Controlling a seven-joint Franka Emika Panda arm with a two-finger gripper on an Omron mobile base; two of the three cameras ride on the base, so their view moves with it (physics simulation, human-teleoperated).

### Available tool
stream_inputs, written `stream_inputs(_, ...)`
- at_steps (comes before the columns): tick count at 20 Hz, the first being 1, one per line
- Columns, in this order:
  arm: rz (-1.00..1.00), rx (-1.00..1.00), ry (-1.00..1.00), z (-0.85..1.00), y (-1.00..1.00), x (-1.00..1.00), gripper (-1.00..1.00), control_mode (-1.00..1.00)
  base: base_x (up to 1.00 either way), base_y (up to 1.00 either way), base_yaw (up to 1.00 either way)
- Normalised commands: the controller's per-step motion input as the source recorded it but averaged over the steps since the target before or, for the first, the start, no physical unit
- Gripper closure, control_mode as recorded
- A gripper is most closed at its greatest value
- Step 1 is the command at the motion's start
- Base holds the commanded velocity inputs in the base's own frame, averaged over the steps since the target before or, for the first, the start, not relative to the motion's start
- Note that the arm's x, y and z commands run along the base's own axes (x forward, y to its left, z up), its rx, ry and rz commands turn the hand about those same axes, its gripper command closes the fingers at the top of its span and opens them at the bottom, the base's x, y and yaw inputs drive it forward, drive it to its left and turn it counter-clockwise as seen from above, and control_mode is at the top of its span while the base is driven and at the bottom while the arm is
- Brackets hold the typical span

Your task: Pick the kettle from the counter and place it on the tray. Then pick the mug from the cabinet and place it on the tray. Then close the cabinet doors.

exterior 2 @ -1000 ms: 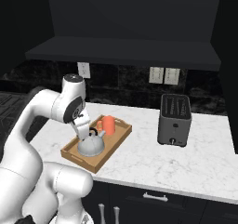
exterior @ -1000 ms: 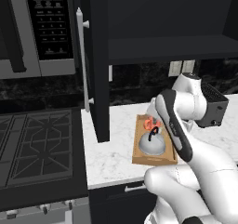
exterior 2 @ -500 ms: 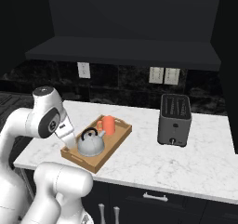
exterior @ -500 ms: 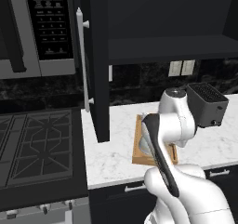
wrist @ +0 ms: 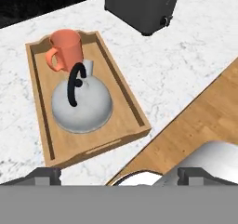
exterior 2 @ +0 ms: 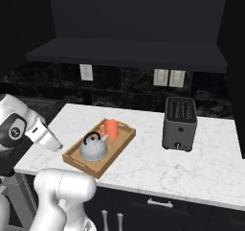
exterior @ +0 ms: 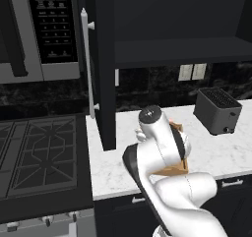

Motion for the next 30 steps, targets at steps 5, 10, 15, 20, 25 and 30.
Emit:
stream_inputs(5,0.02,-0.32,-0.39,-0.09,0.04,-0.03,-1.00,-1.00,0.00,0.00,0.00)
stream_inputs(10,0.11,-0.25,-0.56,-0.05,-0.09,-0.04,-1.00,-1.00,0.00,0.00,0.00)
stream_inputs(15,0.18,-0.24,-0.68,0.01,-0.17,-0.42,-1.00,-1.00,0.00,0.00,0.00)
stream_inputs(20,0.15,-0.22,-0.64,0.00,-0.13,-0.48,-1.00,-1.00,0.00,0.00,0.00)
stream_inputs(25,-0.08,-0.19,-0.33,0.11,0.19,-0.36,-1.00,-1.00,0.00,0.00,0.00)
stream_inputs(30,-0.07,-0.12,-0.14,0.35,0.47,-0.11,-1.00,-1.00,0.00,0.00,0.00)
